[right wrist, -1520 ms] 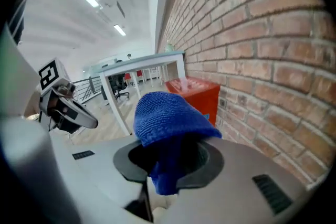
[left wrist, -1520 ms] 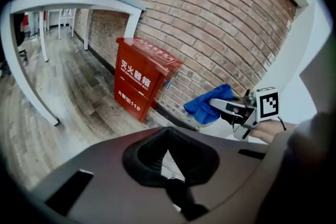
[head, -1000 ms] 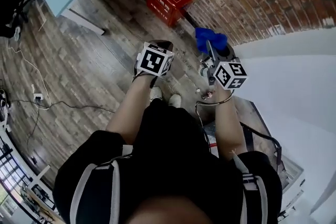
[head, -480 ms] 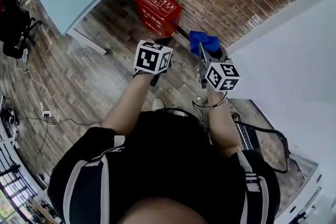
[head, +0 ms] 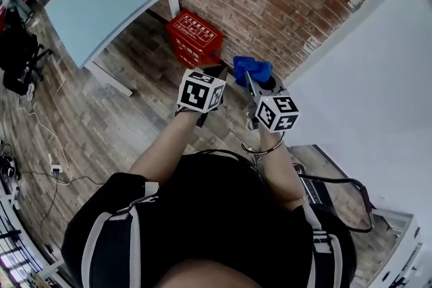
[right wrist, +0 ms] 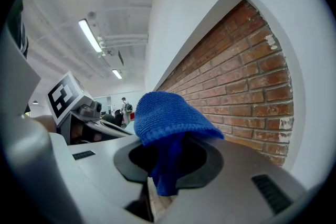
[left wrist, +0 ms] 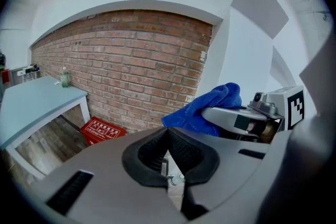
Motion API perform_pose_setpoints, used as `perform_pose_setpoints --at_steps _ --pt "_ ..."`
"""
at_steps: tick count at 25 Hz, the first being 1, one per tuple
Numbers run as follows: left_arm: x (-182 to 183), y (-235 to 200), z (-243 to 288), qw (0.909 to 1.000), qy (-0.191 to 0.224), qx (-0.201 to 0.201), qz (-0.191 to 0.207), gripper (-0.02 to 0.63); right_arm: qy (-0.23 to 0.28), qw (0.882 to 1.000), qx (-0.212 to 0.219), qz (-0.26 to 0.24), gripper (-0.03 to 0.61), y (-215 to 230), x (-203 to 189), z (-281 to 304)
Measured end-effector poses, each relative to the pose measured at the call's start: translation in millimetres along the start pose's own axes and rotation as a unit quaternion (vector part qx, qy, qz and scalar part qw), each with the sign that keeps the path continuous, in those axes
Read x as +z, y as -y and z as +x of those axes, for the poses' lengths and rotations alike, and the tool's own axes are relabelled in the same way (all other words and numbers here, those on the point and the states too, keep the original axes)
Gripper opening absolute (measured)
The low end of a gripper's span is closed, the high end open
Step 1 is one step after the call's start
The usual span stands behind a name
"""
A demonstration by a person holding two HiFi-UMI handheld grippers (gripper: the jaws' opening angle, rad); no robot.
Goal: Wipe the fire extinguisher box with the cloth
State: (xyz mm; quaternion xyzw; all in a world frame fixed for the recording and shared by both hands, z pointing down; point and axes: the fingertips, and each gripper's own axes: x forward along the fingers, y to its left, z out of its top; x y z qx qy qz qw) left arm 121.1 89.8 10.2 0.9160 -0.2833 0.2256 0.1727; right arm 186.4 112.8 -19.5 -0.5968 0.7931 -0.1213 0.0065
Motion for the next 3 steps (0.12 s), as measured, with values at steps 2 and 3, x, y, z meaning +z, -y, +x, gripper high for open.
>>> perform_pose_setpoints --at_steps 2,3 --pt "2.1 4.5 -0.6 1.0 0.002 -0.003 0.002 0.008 0.001 1.0 0.002 -0.001 0.101 -1.4 1.4 -3.0" --pt "3.0 6.4 -0.9 1.0 0.003 -0.004 0.003 0.008 0.001 1.0 0.003 -0.001 0.101 -1.8 1.8 -4.5"
